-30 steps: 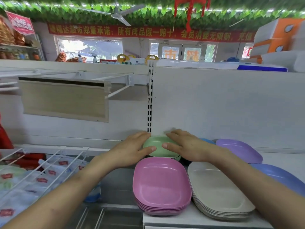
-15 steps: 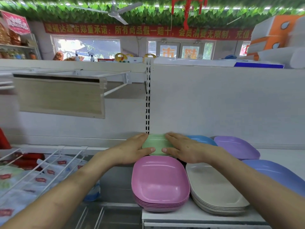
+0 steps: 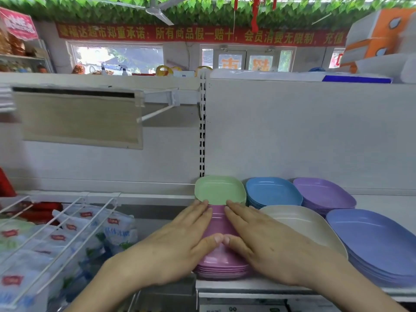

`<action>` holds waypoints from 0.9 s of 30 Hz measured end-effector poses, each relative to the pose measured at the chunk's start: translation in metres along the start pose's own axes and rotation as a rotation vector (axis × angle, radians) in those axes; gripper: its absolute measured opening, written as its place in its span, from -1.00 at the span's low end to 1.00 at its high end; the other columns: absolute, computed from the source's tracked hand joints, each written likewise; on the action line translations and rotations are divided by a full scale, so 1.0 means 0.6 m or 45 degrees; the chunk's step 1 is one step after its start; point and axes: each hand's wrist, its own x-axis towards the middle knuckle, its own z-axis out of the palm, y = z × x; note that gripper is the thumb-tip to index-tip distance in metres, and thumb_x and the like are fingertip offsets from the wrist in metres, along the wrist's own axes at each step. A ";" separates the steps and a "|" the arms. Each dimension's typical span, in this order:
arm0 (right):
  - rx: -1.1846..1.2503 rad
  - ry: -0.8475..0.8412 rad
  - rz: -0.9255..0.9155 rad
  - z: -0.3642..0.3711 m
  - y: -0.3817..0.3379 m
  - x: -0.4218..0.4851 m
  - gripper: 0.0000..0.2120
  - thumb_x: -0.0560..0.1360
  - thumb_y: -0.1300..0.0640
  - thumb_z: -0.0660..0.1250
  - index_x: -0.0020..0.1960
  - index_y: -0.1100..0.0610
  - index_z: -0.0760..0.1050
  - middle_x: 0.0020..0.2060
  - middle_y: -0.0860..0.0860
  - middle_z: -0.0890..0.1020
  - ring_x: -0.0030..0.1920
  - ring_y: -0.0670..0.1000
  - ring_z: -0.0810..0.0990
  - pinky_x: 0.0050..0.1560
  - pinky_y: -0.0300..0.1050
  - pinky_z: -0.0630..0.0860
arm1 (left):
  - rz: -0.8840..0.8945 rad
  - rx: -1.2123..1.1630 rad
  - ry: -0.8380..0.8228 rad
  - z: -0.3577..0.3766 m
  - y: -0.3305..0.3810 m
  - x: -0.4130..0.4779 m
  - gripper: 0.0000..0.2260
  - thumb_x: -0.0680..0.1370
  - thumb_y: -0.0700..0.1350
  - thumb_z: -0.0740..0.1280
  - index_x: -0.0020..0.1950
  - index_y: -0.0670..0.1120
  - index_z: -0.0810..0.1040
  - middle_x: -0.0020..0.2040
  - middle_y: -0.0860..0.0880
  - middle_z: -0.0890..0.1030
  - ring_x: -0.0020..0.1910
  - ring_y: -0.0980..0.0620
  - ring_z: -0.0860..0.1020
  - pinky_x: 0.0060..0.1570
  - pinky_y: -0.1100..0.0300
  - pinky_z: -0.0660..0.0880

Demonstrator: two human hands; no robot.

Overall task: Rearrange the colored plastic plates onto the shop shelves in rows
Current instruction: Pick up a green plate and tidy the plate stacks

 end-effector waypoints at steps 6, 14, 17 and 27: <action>-0.090 0.147 -0.025 0.042 0.013 0.006 0.09 0.37 -0.43 -0.63 0.70 0.12 -0.08 0.68 0.05 -0.07 0.67 -0.06 -0.10 0.55 -0.18 -0.35 | -0.011 0.051 0.004 0.013 0.011 -0.005 -0.31 0.64 0.33 -0.10 0.69 0.05 -0.20 0.64 0.20 -0.31 0.54 0.32 -0.38 0.39 0.40 -0.38; 0.116 0.180 0.106 0.003 0.029 -0.027 -0.29 0.64 -0.32 -0.18 0.70 -0.02 -0.11 0.67 -0.14 -0.05 0.64 -0.19 -0.11 0.58 -0.28 -0.22 | -0.022 0.037 0.014 -0.006 0.024 -0.007 -0.20 0.52 0.47 -0.14 0.68 0.13 -0.19 0.65 0.22 -0.26 0.57 0.32 -0.31 0.49 0.32 -0.28; 0.116 0.262 0.213 -0.020 0.070 -0.060 -0.33 0.64 -0.33 -0.14 0.69 -0.11 -0.01 0.64 -0.24 0.08 0.61 -0.23 0.06 0.57 -0.23 0.07 | 0.039 0.092 0.050 -0.018 0.057 0.003 -0.25 0.58 0.42 -0.09 0.68 0.14 -0.19 0.65 0.22 -0.24 0.59 0.29 -0.29 0.48 0.32 -0.29; 0.082 0.173 0.376 0.007 0.129 -0.109 -0.39 0.71 -0.20 -0.07 0.69 0.00 -0.03 0.68 -0.06 -0.01 0.65 -0.13 -0.09 0.56 -0.25 -0.15 | 0.275 0.261 -0.077 0.024 0.171 0.090 -0.13 0.55 0.51 -0.06 0.69 0.03 -0.17 0.69 0.00 -0.16 0.64 0.13 -0.22 0.63 -0.01 -0.19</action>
